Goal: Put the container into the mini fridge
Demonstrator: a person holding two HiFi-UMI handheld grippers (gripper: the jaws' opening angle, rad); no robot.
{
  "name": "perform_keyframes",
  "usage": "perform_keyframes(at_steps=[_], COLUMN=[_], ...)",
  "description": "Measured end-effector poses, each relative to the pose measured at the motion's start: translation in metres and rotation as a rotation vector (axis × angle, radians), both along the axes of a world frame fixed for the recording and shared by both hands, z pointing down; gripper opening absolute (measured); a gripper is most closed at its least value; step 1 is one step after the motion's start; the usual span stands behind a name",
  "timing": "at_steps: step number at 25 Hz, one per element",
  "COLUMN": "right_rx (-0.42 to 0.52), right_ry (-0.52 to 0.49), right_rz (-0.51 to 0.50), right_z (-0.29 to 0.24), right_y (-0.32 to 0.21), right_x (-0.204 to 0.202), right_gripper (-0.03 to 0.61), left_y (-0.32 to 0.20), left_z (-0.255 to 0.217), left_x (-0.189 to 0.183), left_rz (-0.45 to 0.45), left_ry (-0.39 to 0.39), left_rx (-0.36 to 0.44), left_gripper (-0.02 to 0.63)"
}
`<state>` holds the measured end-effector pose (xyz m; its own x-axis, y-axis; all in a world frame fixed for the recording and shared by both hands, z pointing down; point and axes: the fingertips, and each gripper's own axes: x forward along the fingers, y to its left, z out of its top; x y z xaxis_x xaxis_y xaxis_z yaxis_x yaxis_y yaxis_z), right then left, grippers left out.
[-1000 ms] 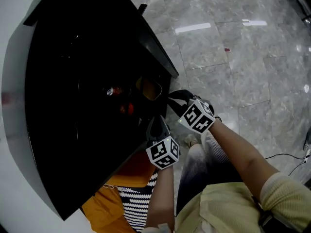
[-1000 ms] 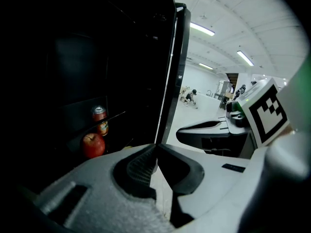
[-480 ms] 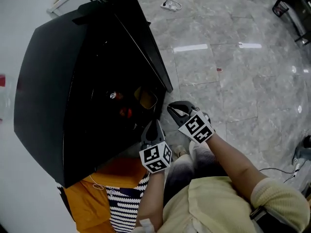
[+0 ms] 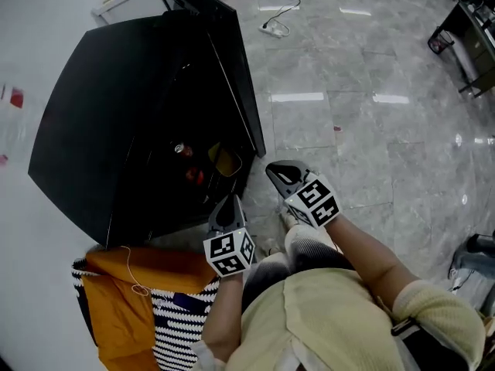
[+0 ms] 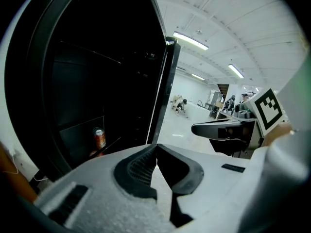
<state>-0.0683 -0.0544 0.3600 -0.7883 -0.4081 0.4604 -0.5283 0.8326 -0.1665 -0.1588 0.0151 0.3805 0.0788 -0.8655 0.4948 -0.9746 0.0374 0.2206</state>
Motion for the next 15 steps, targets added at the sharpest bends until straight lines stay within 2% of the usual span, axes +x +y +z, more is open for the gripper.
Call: perform_keyframes(at_steps=[15], right_rx=[-0.013], right_ry=[-0.028], right_rz=[0.026], right_z=[-0.05], right_y=[0.028], right_x=[0.019], right_gripper=[0.029], left_y=[0.021], left_z=[-0.038], left_x=[-0.005], left_rz=[0.017], left_ry=[-0.018], left_rx=[0.03], left_gripper=[0.025])
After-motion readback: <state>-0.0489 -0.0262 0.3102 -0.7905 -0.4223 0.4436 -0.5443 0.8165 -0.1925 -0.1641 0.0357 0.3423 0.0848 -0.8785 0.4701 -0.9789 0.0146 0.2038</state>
